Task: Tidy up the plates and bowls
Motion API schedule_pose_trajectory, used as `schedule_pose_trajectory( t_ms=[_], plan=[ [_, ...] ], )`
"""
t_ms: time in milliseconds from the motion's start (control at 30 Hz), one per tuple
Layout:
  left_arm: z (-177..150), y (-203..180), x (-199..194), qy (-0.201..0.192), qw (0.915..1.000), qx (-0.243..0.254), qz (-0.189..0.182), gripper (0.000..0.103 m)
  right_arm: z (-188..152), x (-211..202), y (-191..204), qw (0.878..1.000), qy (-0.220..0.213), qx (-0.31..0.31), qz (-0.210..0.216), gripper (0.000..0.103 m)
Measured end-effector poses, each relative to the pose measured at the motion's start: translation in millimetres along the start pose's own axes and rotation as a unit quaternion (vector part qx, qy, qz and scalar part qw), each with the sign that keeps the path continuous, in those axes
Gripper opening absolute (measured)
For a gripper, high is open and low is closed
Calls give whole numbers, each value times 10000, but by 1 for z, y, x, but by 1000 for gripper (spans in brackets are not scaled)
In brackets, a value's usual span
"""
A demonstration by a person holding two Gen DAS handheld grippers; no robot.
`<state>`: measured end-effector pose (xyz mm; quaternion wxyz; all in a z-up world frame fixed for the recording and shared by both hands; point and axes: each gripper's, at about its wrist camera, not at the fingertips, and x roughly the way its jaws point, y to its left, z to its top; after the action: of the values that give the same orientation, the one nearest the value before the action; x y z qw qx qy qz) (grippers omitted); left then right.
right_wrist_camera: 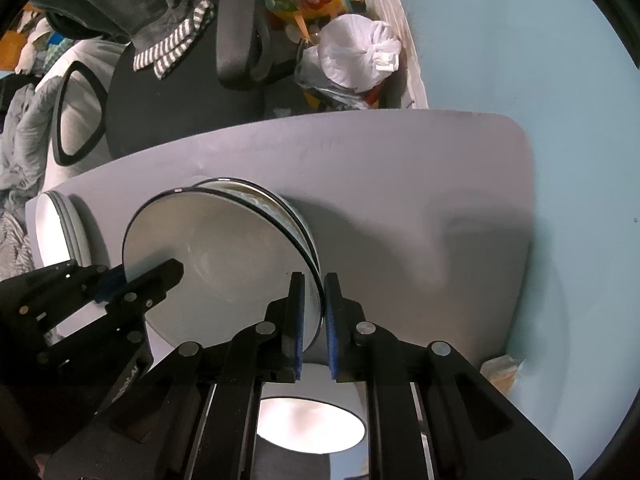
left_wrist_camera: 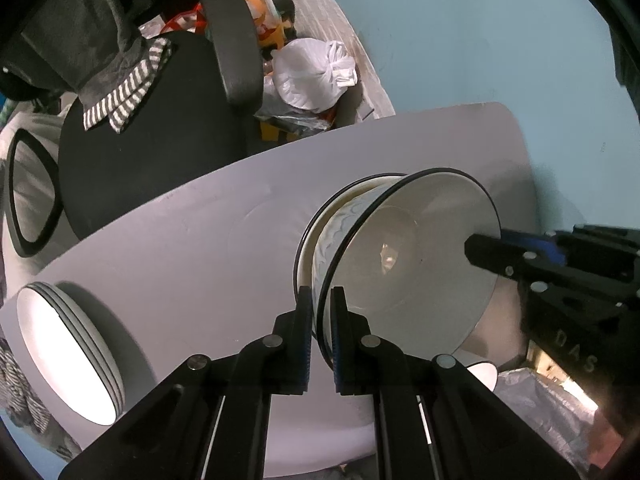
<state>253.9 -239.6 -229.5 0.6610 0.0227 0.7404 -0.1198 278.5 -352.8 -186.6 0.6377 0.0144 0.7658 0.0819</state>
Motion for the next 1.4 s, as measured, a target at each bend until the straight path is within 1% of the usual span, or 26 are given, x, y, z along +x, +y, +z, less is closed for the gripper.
schedule_pose_trajectory(
  t_ms=[67,100,133,167,233,367,567,733,767,800,900,1100,1167,1233,1400],
  plan=[
    [0,-4,-1,9,9999,104,119,9,1,-1,1,10000,-14,-11,-9,11],
    [0,-6,-1,18,9997,158,206,13,1,0,0,10000,-12,-8,-15,11],
    [1,-10,-1,45,9984,263,495,19,1,0,0,10000,-7,-1,-6,11],
    [1,-12,-2,16,9965,367,745,28,1,1,0,10000,1,2,8,11],
    [0,-12,-3,-48,9956,434,833,29,1,3,1,10000,-3,-4,12,11],
    [-2,-7,-3,-3,9959,406,813,29,-1,3,0,9999,-35,38,107,11],
    [-11,5,-11,-106,9989,77,458,29,-10,0,-4,9995,-125,158,225,13],
    [-22,13,-21,-279,9993,-223,82,31,-23,-5,-5,9995,-234,171,144,13],
    [-24,14,-22,-301,9992,-244,54,32,-25,-6,-5,9994,-260,177,115,13],
    [-27,14,-24,-339,9990,-277,28,34,-28,-7,-5,9994,-296,177,90,14],
    [-37,14,-28,-442,9985,-322,-69,37,-37,-13,-5,9990,-413,193,27,27],
    [-54,12,-31,-492,9979,-332,-262,42,-56,-22,-4,9981,-581,148,-135,28],
    [-60,10,-31,-473,9977,-333,-365,42,-63,-24,-3,9978,-622,124,-206,31],
    [-66,8,-31,-434,9973,-330,-492,43,-69,-27,-3,9972,-685,126,-273,37],
    [-83,-3,-33,-442,9975,-182,-520,43,-87,-35,-4,9951,-877,165,-423,44]
  ],
)
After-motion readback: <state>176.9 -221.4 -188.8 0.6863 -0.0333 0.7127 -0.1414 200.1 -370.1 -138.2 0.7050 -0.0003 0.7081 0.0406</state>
